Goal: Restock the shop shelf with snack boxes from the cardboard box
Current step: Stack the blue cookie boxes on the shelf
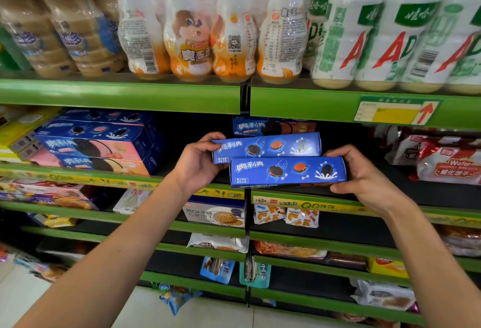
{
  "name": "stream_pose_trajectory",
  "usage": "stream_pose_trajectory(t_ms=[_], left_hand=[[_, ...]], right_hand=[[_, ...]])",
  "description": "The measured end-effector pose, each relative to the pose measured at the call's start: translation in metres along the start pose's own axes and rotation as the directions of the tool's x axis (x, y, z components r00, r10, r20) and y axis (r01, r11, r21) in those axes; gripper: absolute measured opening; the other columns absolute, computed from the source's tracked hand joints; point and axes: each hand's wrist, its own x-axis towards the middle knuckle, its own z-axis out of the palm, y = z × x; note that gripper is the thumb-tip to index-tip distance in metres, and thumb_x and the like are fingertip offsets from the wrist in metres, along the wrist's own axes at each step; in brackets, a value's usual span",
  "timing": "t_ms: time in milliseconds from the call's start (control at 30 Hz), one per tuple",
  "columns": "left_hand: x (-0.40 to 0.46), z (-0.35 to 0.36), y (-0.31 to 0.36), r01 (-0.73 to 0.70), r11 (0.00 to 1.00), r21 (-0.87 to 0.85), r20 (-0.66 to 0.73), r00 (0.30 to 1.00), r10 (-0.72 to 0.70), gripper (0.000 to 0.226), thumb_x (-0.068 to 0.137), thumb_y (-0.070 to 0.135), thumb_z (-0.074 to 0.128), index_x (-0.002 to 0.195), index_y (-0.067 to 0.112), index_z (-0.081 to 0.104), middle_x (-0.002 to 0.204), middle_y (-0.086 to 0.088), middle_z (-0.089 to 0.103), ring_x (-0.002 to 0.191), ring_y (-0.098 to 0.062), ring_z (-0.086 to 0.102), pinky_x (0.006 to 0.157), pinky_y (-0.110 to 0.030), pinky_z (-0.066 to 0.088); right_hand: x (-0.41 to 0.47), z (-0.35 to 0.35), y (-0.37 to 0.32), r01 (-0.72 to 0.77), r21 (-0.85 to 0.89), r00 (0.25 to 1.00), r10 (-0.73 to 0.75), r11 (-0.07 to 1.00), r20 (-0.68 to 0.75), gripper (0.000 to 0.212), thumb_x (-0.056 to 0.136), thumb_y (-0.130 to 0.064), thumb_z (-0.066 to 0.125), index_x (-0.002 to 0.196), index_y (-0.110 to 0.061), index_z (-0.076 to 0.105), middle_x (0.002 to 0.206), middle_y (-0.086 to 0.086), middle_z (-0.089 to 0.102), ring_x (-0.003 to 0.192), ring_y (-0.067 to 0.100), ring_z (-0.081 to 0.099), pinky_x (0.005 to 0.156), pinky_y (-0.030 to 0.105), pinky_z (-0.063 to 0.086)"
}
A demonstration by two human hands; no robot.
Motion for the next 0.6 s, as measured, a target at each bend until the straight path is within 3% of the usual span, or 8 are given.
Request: stream_pose_trajectory(t_ms=[167, 600], left_hand=[[-0.0003, -0.0009, -0.0001, -0.001, 1.000, -0.018, 0.012, 1.000, 0.001, 0.020, 0.072, 0.001, 0.046, 0.085, 0.011, 0.059, 0.082, -0.007, 0.064, 0.076, -0.021, 0.061, 0.071, -0.034, 0.045], [0.0015, -0.0030, -0.0009, -0.002, 1.000, -0.003, 0.040, 0.999, 0.002, 0.020, 0.074, 0.003, 0.047, 0.085, 0.012, 0.060, 0.084, -0.006, 0.065, 0.076, -0.019, 0.062, 0.067, -0.032, 0.046]], right_hand=[[-0.0004, 0.0001, -0.0001, -0.006, 0.004, 1.000, 0.006, 1.000, 0.009, 0.079, 0.065, 0.033, 0.063, 0.095, -0.040, 0.064, 0.099, -0.018, 0.067, 0.091, 0.002, 0.062, 0.072, 0.017, 0.052], [-0.0024, 0.0025, -0.0054, -0.005, 0.026, 1.000, 0.005, 1.000, 0.011, 0.079, 0.065, 0.033, 0.063, 0.093, -0.041, 0.064, 0.097, -0.017, 0.067, 0.091, 0.003, 0.061, 0.074, 0.017, 0.051]])
